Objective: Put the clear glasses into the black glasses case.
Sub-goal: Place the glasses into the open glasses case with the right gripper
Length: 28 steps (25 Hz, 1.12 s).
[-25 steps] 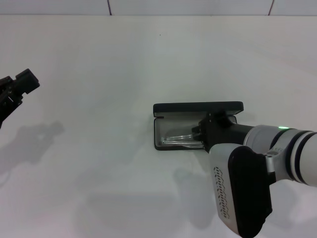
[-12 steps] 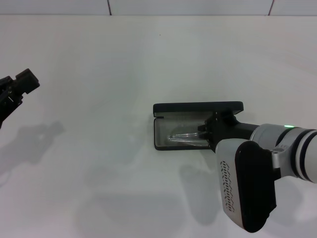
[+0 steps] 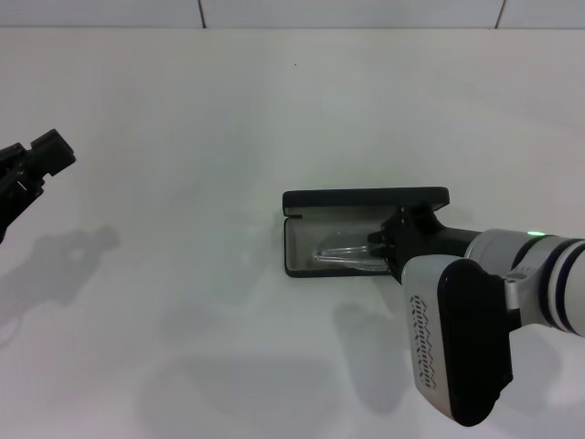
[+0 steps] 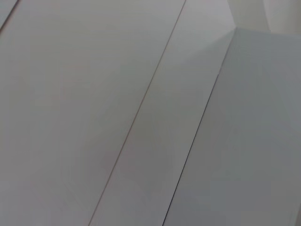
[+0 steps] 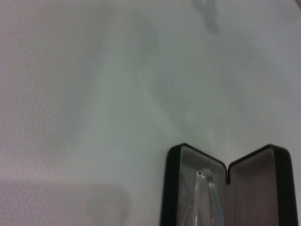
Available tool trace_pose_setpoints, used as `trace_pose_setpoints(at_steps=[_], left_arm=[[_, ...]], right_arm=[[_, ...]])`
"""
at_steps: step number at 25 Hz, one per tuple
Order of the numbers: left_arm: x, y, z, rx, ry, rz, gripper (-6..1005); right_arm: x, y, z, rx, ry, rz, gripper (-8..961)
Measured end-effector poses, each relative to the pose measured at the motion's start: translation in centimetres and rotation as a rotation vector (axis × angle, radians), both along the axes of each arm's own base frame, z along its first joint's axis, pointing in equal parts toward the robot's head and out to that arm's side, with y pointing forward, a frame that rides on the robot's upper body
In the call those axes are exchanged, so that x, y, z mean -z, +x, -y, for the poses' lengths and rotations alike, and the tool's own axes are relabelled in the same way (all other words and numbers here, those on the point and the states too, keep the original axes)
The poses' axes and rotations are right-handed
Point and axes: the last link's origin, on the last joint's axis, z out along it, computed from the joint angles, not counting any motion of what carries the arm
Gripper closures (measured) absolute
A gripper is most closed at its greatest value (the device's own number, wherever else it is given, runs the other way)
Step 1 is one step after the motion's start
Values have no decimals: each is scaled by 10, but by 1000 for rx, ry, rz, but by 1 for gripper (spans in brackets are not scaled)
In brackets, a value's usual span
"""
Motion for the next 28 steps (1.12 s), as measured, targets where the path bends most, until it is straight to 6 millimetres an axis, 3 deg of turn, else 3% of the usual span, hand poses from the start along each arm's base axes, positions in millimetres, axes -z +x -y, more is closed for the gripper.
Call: trace_pose_setpoints(at_steps=[28], left_arm=[[0, 2, -2, 5, 4, 5, 900]], right_arm=[[1, 4, -9, -47, -24, -21, 844]])
